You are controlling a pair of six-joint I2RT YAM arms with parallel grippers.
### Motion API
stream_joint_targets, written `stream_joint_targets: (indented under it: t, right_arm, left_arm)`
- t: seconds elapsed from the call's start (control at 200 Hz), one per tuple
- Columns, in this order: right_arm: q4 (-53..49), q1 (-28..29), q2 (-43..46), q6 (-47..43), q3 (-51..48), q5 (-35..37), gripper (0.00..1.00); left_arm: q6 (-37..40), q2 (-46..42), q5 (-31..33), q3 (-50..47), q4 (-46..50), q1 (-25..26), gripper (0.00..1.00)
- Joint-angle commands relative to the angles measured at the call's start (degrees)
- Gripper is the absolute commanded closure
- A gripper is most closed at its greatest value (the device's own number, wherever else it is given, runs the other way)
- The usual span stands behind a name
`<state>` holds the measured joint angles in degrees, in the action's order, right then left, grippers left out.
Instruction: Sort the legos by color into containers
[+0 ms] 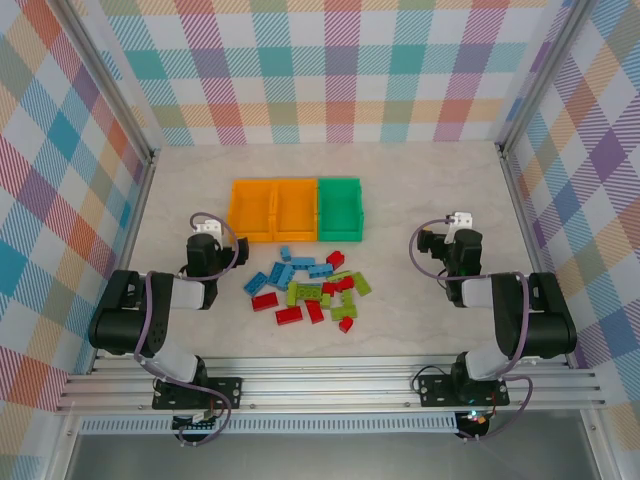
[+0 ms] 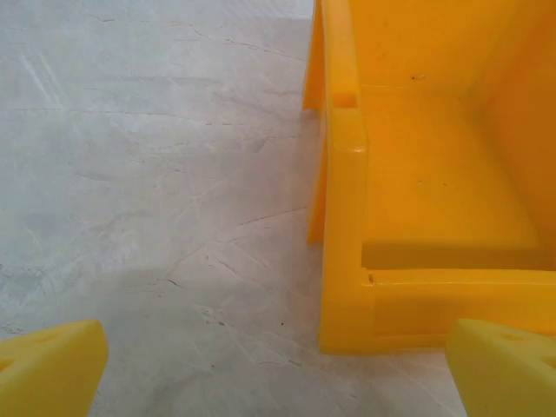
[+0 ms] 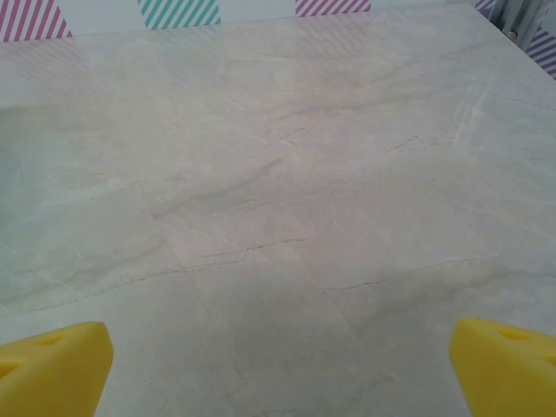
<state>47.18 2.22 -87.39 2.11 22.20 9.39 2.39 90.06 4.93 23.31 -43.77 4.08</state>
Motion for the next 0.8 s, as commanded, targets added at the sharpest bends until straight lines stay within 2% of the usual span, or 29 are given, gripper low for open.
stream_joint_targets:
  t: [0.0, 0.62, 0.705, 0.795]
  right_arm:
    - [2.13, -0.03, -0.11, 0.26, 0.05, -0.14, 0.0]
    - [3.77, -0.04, 1.06, -0.26, -1.33, -1.28, 0.0]
    - [-1.41, 0.06, 6.27, -0.46, -1.17, -1.72, 0.0]
    - [-14.56, -0.01, 14.15, 4.31, 1.15, 4.68, 0.0]
  left_arm:
    - [-0.54, -0.33, -1.13, 1.04, -2.07, -0.47, 0.0]
    - [-0.54, -0.33, -1.13, 1.04, -2.02, -0.47, 0.0]
    - [-0.5, -0.33, -1.11, 1.08, -2.02, -0.47, 0.0]
    - [-0.5, -0.41, -1.06, 0.93, -2.24, -0.47, 0.0]
